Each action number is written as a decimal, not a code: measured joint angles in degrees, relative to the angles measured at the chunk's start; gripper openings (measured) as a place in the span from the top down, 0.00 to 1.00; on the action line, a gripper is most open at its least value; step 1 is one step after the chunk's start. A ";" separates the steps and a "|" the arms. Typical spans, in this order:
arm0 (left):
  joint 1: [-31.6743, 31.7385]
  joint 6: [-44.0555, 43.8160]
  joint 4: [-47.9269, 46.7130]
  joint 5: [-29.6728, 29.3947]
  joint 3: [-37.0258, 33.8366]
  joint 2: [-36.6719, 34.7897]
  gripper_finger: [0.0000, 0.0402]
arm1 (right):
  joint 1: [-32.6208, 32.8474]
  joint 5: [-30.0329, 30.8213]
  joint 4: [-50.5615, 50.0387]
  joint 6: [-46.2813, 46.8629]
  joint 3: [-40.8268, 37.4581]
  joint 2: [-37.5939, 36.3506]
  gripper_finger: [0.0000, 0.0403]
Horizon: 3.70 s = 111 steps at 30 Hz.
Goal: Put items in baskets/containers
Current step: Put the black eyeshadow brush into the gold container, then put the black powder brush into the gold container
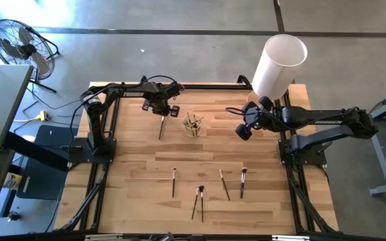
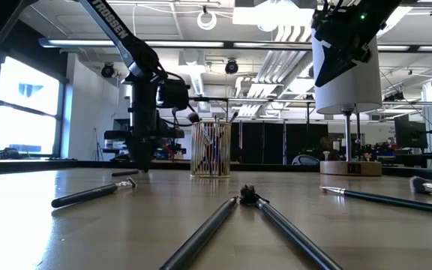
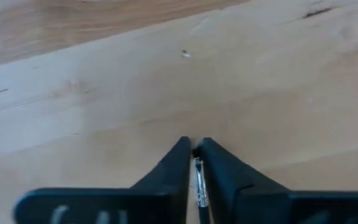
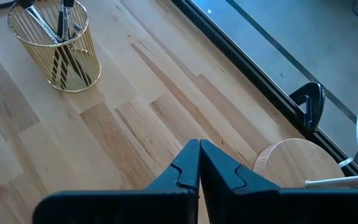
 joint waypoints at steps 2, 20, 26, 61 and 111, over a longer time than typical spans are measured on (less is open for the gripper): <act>0.00 0.11 -0.03 0.12 -0.02 0.00 0.98 | 0.00 -0.01 0.00 0.00 0.00 0.00 0.99; -0.74 3.10 -0.28 -7.55 2.43 -9.04 1.00 | 0.00 0.09 0.02 0.04 0.00 0.00 0.98; -3.84 3.19 3.94 -10.67 2.45 -16.39 1.00 | 0.00 0.08 0.02 0.04 0.00 0.00 0.98; -15.08 30.77 100.53 3.63 -29.30 -18.99 1.00 | -0.01 -1.76 0.37 0.44 -0.02 0.00 0.98; -18.86 27.93 1.82 5.31 -0.98 -40.57 0.82 | 3.28 -16.60 9.28 13.53 -0.02 4.23 1.00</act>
